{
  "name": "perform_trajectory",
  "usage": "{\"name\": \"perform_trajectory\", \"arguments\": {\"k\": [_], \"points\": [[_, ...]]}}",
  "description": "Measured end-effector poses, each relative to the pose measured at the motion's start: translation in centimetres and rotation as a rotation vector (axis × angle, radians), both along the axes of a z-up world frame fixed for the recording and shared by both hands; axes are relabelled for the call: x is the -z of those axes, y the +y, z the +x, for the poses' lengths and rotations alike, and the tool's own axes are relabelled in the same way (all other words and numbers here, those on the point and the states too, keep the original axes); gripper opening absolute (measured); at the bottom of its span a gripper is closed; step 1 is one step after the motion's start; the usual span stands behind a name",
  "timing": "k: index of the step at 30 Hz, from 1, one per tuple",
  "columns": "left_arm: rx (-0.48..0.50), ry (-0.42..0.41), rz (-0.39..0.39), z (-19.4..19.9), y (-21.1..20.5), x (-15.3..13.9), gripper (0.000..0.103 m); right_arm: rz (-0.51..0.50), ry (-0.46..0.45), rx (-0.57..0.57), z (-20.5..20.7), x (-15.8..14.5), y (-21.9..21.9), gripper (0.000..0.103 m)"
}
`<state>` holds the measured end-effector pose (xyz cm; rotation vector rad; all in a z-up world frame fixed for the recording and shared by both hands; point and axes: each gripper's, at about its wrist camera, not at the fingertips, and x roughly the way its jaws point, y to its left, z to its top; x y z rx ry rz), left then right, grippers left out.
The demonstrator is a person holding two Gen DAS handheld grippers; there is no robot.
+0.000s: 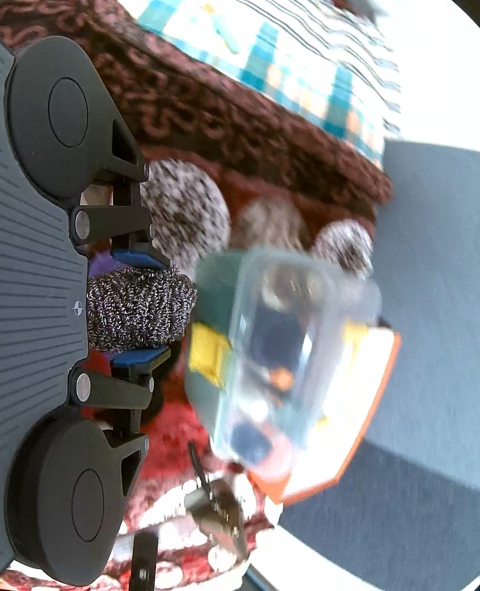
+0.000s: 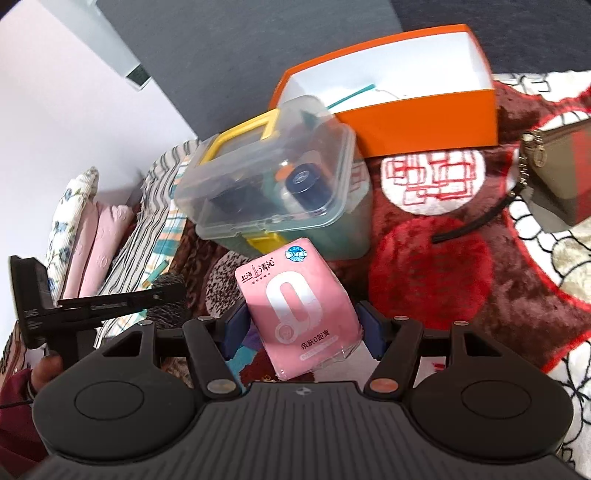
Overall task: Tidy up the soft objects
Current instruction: 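Carry the steel scrubber and pink packet toward the orange box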
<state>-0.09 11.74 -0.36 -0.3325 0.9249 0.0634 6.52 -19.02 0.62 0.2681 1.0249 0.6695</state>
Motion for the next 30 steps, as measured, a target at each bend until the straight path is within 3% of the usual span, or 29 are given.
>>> {"name": "perform_trajectory", "arguments": {"k": [19, 23, 30], "points": [[0.477, -0.141, 0.079, 4.6, -11.5, -4.6, 0.103, 0.013, 0.018, 0.332, 0.8, 1.7, -10.0, 0.068], [0.540, -0.163, 0.069, 6.3, -13.1, -5.2, 0.103, 0.011, 0.019, 0.430, 0.9, 2.3, -13.4, 0.068], [0.612, -0.193, 0.115, 10.1, -16.2, -6.6, 0.103, -0.053, -0.005, 0.660, 2.5, 2.6, -20.3, 0.068]]}}
